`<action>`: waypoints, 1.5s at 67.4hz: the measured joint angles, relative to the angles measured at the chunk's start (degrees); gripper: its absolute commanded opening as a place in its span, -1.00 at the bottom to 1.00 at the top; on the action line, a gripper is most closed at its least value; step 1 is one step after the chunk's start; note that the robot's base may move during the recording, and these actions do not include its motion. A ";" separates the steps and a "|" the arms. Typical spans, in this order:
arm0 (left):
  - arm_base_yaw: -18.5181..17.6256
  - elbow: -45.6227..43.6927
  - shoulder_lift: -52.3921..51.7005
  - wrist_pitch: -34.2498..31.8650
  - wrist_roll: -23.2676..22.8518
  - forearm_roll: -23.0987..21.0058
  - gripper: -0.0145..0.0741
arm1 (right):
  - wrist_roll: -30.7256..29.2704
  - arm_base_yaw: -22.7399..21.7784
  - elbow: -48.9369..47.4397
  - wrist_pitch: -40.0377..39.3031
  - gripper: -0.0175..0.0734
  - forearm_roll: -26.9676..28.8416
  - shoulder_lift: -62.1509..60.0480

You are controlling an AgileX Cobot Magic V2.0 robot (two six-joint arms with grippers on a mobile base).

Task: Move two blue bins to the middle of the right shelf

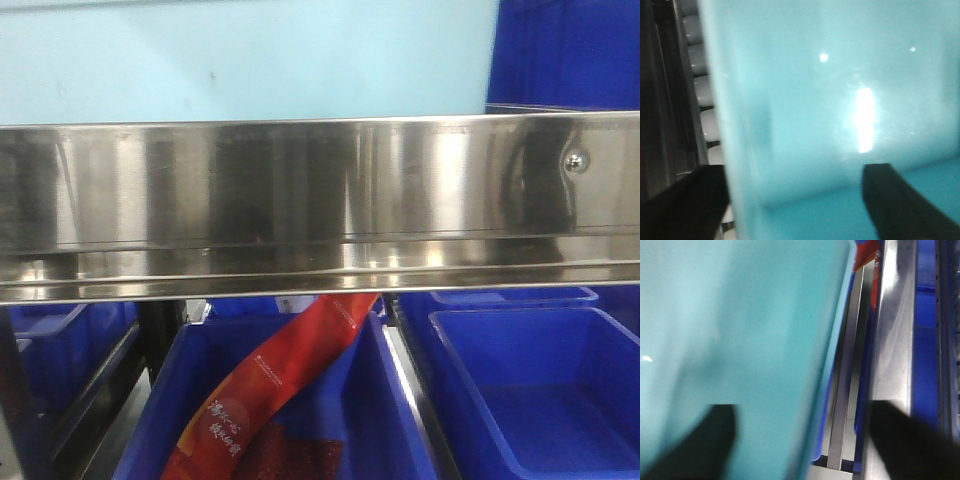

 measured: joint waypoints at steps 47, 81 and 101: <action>0.00 0.26 -25.30 -2.80 0.10 1.07 -0.92 | 0.27 0.00 1.70 0.78 -0.84 -8.59 -21.23; 0.00 31.16 -54.61 -14.82 -2.94 12.24 -0.92 | 0.43 0.00 42.64 -19.26 -0.97 -10.46 -47.59; 0.00 55.85 -70.23 -34.38 -2.94 12.58 -0.92 | 0.43 0.00 66.29 -33.56 -0.97 -10.46 -66.00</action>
